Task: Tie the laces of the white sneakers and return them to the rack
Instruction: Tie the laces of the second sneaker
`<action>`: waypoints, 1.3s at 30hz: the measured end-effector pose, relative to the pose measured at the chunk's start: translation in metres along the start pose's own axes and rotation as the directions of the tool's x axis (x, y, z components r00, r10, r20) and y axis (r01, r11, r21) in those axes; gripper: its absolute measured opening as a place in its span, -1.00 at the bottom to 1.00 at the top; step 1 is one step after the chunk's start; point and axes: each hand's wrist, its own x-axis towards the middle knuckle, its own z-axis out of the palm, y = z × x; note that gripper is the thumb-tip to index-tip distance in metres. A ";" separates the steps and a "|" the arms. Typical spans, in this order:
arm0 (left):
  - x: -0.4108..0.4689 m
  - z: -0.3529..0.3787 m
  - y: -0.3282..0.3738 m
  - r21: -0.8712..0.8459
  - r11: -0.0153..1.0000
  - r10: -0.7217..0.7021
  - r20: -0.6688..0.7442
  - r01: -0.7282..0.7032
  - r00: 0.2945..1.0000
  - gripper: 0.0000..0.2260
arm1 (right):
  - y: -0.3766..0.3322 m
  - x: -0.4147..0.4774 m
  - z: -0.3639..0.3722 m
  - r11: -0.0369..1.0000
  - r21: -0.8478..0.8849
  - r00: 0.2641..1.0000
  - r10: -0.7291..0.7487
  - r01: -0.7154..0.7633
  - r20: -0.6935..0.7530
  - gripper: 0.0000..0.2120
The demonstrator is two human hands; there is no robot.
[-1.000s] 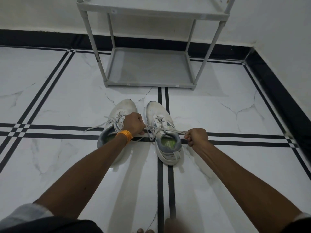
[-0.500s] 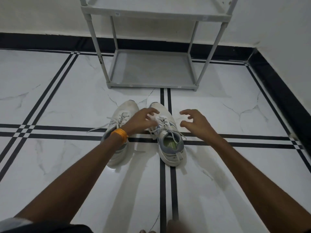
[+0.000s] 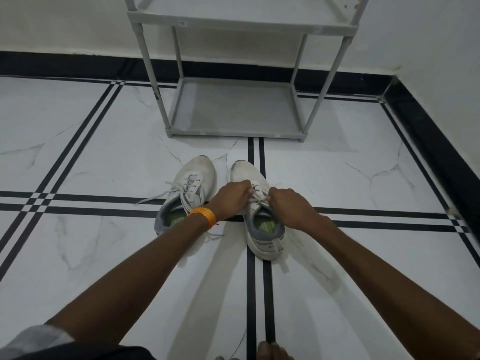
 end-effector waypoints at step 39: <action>-0.070 -0.103 -0.094 0.144 0.755 -0.652 0.265 0.640 0.710 -0.28 | -0.036 0.006 0.043 0.699 0.559 0.891 0.409 -0.446 0.199 -0.38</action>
